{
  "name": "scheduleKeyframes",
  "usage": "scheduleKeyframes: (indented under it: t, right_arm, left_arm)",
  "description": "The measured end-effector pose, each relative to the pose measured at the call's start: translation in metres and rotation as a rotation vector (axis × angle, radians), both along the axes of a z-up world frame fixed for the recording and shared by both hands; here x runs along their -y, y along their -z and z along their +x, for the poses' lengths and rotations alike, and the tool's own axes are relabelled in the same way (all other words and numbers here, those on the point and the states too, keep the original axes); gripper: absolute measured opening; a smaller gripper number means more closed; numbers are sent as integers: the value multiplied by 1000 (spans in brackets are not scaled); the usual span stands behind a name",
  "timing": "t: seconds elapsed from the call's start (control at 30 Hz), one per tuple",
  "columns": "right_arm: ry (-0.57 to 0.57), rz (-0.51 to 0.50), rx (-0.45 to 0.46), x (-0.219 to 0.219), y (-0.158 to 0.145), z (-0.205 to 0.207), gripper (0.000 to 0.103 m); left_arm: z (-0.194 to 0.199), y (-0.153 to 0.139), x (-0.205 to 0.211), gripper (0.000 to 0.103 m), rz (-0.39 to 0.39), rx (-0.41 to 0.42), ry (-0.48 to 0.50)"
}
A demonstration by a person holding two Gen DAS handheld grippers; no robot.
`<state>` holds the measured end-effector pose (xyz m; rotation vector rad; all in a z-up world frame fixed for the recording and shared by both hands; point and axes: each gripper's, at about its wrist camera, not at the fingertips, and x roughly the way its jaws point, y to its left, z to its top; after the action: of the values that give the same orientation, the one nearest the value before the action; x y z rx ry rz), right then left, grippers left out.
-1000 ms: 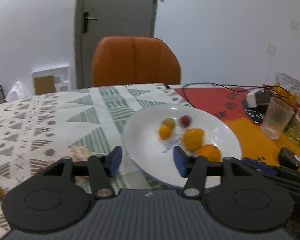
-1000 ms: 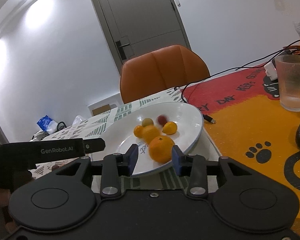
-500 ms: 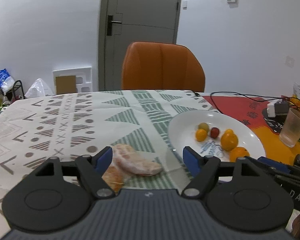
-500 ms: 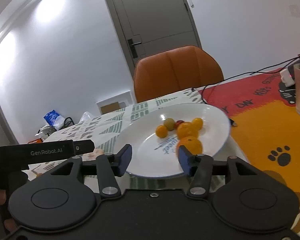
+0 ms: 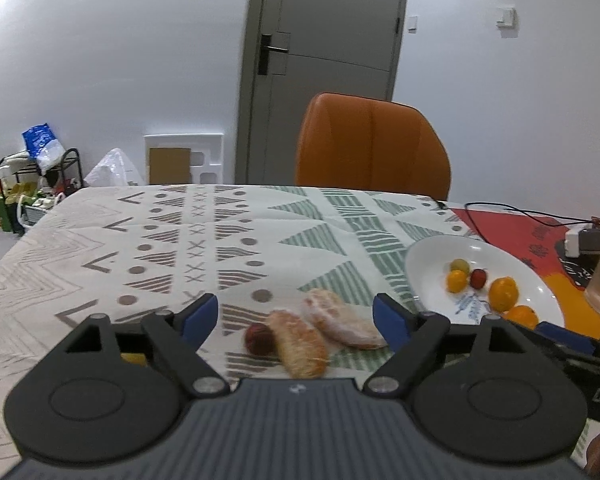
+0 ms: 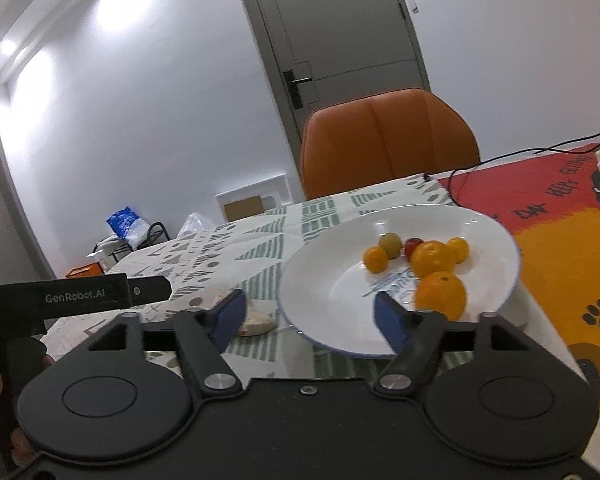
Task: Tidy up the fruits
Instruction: 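Move both tools back over the remaining fruit on the tablecloth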
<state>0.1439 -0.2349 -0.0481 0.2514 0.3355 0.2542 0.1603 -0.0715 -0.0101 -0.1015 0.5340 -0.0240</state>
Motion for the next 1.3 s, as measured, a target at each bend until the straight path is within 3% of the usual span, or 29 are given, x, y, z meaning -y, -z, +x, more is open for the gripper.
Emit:
scheduleKeyframes:
  t: [0.23, 0.63, 1.17, 1.3]
  right_arm:
    - [-46, -9, 9, -17, -2, 3, 85]
    - [-138, -49, -5, -53, 0, 9, 84]
    - [-201, -114, -48, -86, 4, 19, 64]
    - [-210, -135, -67, -93, 7, 24, 61]
  left_arm:
    - [-5, 1, -27, 84, -2, -3, -62]
    - [-14, 6, -62, 84, -20, -4, -127]
    - [-15, 29, -89, 81, -73, -37, -150]
    - [-12, 35, -91, 71, -86, -50, -144]
